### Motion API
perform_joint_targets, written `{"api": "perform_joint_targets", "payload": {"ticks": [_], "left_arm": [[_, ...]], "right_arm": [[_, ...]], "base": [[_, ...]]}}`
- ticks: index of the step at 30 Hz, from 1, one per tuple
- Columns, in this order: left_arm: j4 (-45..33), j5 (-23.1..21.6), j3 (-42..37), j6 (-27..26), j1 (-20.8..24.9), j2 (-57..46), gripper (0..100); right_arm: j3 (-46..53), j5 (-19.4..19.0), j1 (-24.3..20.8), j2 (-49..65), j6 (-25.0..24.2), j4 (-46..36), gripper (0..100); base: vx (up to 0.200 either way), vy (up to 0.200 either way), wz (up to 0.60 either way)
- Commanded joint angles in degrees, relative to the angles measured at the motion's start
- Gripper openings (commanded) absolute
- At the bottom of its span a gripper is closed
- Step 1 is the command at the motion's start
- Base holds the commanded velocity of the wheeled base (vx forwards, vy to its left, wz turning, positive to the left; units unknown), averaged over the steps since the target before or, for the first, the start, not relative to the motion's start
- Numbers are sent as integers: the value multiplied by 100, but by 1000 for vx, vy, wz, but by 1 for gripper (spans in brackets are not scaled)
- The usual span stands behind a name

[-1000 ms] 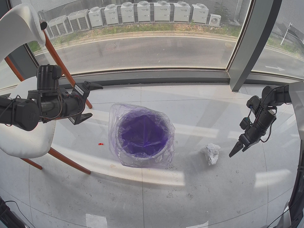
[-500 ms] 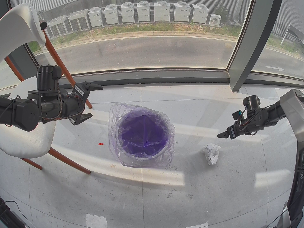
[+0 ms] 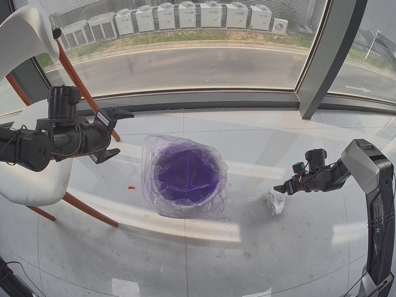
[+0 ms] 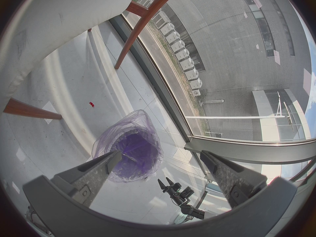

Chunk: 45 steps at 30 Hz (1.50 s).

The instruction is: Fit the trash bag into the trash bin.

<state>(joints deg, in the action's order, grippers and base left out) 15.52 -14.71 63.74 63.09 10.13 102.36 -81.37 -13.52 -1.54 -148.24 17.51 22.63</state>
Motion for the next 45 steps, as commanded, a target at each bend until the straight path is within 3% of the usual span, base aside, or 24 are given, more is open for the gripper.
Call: {"api": "perform_joint_targets", "payload": {"ticks": [1, 6, 37, 38, 45], "left_arm": [[4, -5, -2, 2, -2, 29, 100], [4, -5, 6, -7, -2, 38, 100], [13, -5, 6, -24, -2, 126, 100], [13, -5, 6, -16, -2, 126, 100], [4, -5, 6, -24, -2, 135, 100]], "right_arm": [[-432, 7, -13, -540, -89, -232, 100], [-898, 7, 4, -698, -98, -839, 100], [-3051, 51, 22, -2262, -81, -1428, 100], [-3086, 51, 22, -2306, -81, -1428, 0], [-3322, 51, 22, -2412, -81, -1744, 0]], "base": [[0, 0, 0], [0, 0, 0], [0, 0, 0], [0, 0, 0], [0, 0, 0]]}}
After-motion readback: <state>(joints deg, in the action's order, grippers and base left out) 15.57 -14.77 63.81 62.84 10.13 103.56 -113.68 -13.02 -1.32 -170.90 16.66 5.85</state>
